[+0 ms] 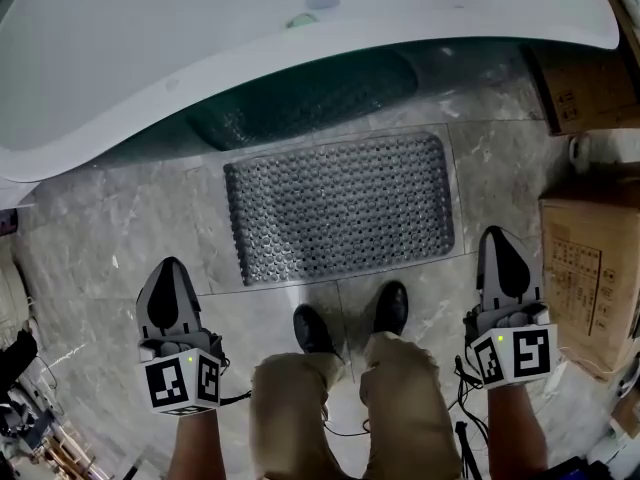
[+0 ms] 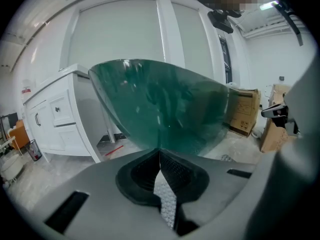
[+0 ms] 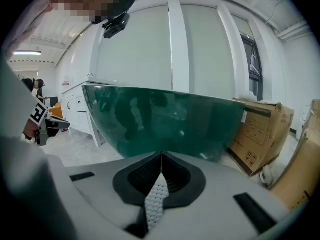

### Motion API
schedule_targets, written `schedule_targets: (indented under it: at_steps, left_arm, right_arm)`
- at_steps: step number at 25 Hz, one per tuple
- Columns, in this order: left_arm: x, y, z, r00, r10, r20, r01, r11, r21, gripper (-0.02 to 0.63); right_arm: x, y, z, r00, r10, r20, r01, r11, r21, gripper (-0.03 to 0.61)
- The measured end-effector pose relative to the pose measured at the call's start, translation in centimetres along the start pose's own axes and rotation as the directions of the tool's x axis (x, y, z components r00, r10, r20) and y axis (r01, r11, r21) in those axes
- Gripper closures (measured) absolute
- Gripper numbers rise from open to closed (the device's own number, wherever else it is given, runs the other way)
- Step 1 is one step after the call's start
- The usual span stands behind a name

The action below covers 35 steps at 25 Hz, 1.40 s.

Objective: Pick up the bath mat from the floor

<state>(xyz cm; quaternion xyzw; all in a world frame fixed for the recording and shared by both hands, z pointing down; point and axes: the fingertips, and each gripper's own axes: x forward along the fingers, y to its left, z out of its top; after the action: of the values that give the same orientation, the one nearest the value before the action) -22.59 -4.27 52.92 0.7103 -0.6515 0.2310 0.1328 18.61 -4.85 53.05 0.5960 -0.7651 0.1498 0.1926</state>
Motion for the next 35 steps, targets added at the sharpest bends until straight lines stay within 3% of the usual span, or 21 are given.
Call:
schedule_targets:
  at_steps: [26, 35]
  left_arm:
    - [7.8, 1.0, -12.9, 0.999, 0.039, -0.021, -0.04, 0.999, -0.018, 0.588]
    - [10.5, 1.0, -15.3, 0.999, 0.028, -0.028, -0.028, 1.0, -0.003, 0.588]
  right_arm:
    - [8.2, -2.0, -11.8, 1.0, -0.016, 0.009, 0.016, 1.0, -0.004, 0.56]
    - [10.9, -2.9, -14.6, 1.0, -0.028, 0.003, 0.028, 1.0, 0.006, 0.56]
